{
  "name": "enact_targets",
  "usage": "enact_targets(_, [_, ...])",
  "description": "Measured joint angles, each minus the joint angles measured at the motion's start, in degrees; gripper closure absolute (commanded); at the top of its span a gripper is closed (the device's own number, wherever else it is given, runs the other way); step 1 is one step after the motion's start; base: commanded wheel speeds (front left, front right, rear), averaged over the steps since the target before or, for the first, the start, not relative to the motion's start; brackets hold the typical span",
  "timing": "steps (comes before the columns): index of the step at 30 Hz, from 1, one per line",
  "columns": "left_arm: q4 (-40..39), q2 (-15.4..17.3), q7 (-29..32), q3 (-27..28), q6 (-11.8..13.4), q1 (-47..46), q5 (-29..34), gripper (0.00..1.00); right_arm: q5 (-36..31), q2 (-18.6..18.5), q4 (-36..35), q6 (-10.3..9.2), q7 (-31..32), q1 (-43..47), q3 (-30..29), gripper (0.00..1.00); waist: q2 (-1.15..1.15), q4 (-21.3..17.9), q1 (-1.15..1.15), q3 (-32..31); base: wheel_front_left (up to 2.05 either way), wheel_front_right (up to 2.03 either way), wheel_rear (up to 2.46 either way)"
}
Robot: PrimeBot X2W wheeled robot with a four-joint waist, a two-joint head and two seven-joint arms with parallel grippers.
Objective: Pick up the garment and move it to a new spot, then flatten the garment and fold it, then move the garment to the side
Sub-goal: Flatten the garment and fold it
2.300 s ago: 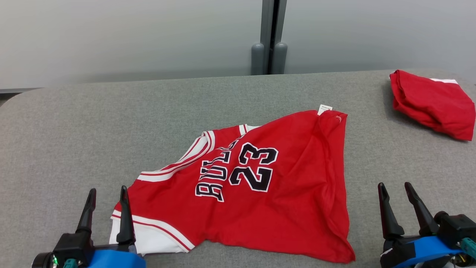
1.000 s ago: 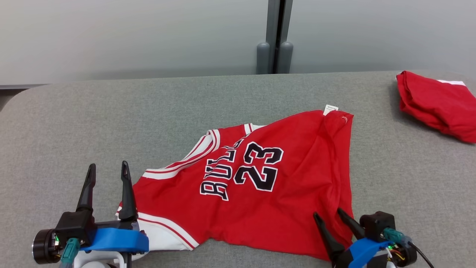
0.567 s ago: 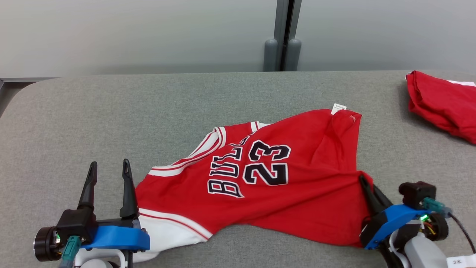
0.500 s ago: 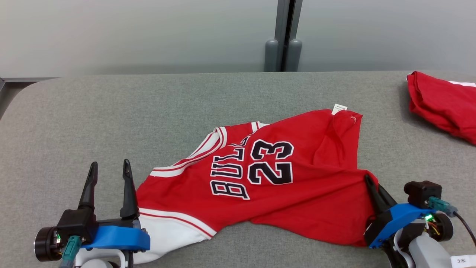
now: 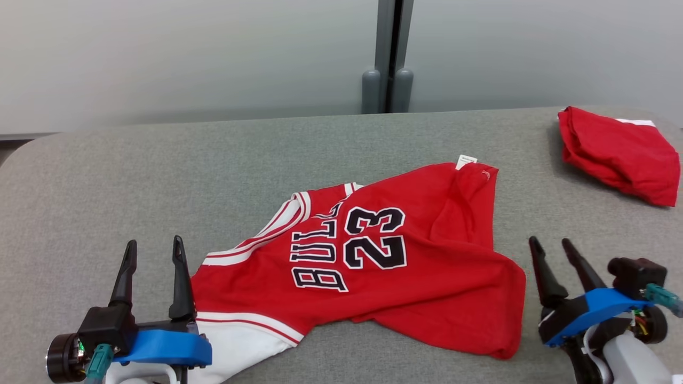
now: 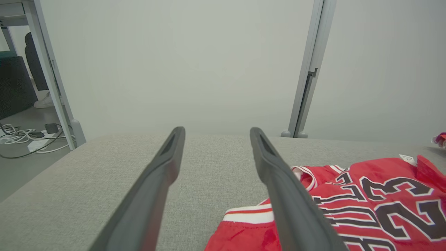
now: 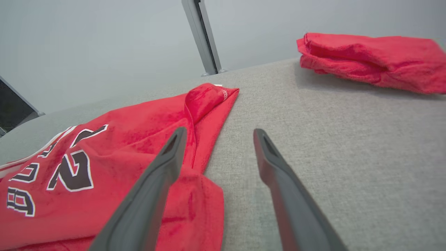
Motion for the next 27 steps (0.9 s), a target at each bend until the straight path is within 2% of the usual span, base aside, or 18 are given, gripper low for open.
enact_targets(6, [-0.69,-0.02,0.0,0.73,0.14,1.38,0.16,0.0,-4.12,-0.69,-8.34,0.0,-0.33,2.95,-6.72,0.0,0.0,-1.69,0.0,-1.14,0.0,0.0,0.0])
enact_targets(10, [-0.84,-0.03,0.0,1.03,0.13,2.43,0.35,0.0,-7.71,1.14,-14.86,-0.01,-0.33,6.74,-9.96,0.0,0.0,-2.6,0.0,-1.98,0.0,0.0,0.0])
enact_targets(17, [-0.63,-0.03,0.01,1.3,-0.2,3.57,0.89,0.0,-12.91,5.31,-22.05,0.0,-0.33,11.96,-11.23,0.0,0.0,-3.11,0.0,-3.31,0.0,0.0,0.0])
enact_targets(27, [-0.41,0.11,0.01,1.42,0.09,5.51,1.62,0.0,-17.24,8.76,-27.15,0.0,0.91,17.75,-11.07,0.0,0.0,-2.28,-0.01,-4.25,0.0,0.0,0.0])
